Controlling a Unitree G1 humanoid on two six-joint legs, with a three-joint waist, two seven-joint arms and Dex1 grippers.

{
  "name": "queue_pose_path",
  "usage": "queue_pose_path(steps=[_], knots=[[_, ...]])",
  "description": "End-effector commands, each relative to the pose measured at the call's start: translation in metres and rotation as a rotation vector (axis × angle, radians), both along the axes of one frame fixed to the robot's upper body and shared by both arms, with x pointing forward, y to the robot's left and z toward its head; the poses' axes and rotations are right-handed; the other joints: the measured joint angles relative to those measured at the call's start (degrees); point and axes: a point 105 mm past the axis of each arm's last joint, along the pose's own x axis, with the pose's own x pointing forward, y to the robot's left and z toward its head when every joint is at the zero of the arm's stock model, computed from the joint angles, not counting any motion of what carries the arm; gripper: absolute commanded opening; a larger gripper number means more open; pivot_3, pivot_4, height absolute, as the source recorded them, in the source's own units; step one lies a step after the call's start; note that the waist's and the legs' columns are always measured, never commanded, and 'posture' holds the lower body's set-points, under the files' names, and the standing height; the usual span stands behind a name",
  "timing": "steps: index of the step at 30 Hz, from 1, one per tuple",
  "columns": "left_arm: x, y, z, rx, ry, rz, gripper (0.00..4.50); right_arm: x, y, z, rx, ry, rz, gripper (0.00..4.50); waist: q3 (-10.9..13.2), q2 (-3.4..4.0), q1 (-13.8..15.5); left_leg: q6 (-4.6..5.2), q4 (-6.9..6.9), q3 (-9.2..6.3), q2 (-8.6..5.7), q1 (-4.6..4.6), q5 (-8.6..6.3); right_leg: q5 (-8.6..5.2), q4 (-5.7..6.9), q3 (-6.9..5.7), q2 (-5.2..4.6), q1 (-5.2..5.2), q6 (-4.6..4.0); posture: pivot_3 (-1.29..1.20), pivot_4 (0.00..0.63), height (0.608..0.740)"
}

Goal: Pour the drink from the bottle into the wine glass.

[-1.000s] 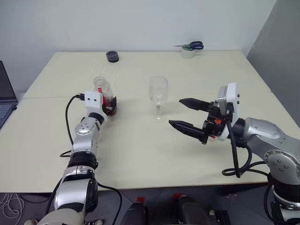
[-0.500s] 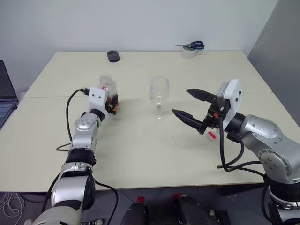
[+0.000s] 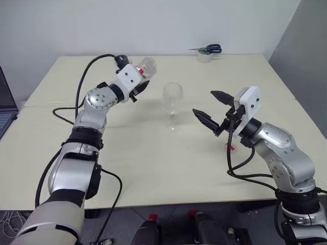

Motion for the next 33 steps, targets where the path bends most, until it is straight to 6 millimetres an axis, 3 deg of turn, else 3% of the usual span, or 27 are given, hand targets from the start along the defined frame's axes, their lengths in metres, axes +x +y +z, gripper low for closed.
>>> queue_pose_path(steps=[1, 4, 18, 33], knots=[[-0.001, -0.006, 0.024, 0.084, -0.094, -0.029, 1.69, -0.004, 0.003, 0.016, 0.015, -0.078, 0.015, 4.50, 0.0, 0.00, -0.1, 0.00, 0.00, 0.00, 0.00, 0.00, 0.00, 0.00, 0.01, 0.01, 0.00, -0.01, 0.00, 0.00, 0.150, 0.740], [-0.001, -0.010, 0.027, 0.191, -0.135, -0.046, 1.69, -0.005, 0.004, 0.017, 0.024, -0.081, 0.020, 4.50, 0.0, 0.00, -0.1, 0.01, 0.00, -0.01, -0.01, 0.00, 0.00, 0.00, 0.02, 0.01, 0.00, -0.01, 0.00, 0.00, 0.150, 0.740], [0.002, -0.019, 0.038, 0.381, -0.242, -0.059, 1.69, -0.009, 0.011, 0.023, 0.057, -0.095, 0.037, 4.50, 0.0, 0.00, -0.1, 0.02, 0.02, 0.02, -0.04, -0.02, 0.00, -0.01, 0.09, 0.01, 0.02, -0.05, 0.02, 0.00, 0.150, 0.740], [0.003, -0.016, 0.054, 0.577, -0.373, -0.029, 1.69, -0.009, 0.013, 0.027, 0.058, -0.095, 0.044, 4.50, 0.0, -0.01, -0.1, 0.03, 0.02, 0.10, -0.07, -0.07, 0.00, -0.02, 0.18, 0.08, 0.03, -0.17, 0.03, 0.00, 0.150, 0.740]])
